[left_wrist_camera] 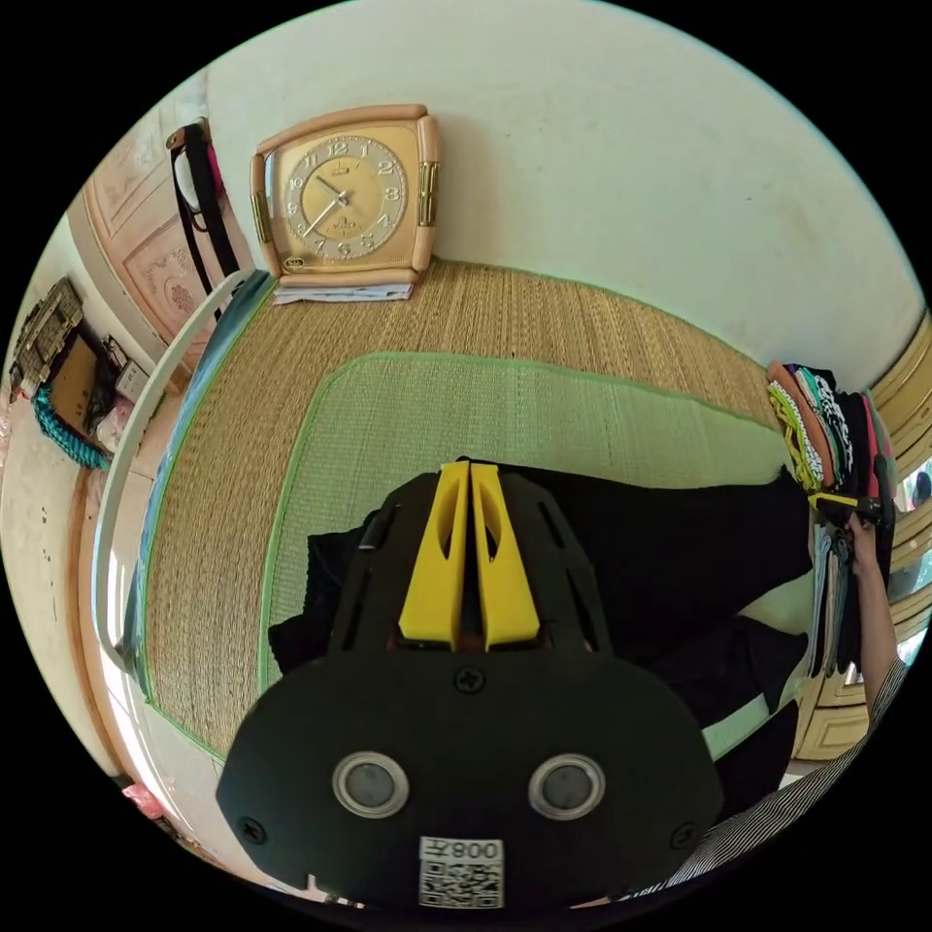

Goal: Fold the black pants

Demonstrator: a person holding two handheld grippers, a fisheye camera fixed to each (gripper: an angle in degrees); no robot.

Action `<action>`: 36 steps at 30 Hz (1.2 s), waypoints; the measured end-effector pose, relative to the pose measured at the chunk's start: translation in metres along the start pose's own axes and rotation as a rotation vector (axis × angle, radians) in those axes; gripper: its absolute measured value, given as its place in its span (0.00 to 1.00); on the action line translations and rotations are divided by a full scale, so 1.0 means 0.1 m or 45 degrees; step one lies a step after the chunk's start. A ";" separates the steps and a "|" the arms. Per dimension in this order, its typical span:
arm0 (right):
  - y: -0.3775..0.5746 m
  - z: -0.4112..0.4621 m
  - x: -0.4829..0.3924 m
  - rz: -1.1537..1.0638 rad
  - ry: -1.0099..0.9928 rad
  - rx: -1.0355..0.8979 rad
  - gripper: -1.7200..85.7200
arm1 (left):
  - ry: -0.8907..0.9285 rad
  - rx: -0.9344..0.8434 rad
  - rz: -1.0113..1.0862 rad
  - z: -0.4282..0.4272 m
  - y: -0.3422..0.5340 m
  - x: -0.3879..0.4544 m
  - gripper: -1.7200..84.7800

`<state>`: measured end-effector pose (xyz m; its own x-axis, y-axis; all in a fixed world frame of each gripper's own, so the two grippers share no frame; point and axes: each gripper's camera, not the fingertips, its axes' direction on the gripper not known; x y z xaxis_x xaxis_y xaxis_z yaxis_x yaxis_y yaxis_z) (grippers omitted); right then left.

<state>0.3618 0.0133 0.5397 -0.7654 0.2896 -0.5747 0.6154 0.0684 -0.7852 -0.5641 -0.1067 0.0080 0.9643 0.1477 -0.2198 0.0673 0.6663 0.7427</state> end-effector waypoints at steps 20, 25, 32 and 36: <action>0.14 0.51 -1.88 -0.707 -0.329 -0.001 0.14 | 0.399 -0.112 -0.435 -0.60 1.43 -0.95 0.16; 0.01 0.85 -2.37 -0.819 -0.238 -0.114 0.11 | 0.630 -0.034 -0.681 -0.57 1.53 -1.41 0.12; -0.08 1.04 -2.46 -0.788 -0.274 -0.157 0.09 | 0.715 0.094 -0.684 -1.00 1.45 -1.67 0.04; -0.18 0.93 -2.42 -0.733 -0.280 -0.056 0.09 | 0.522 0.213 -0.718 -1.40 1.49 -1.88 0.09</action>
<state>0.5181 -0.1464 0.6713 -0.9950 -0.0084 -0.0991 0.0955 0.1956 -0.9760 -0.7714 0.0675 0.0716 0.5995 0.0987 -0.7943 0.5971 0.6057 0.5259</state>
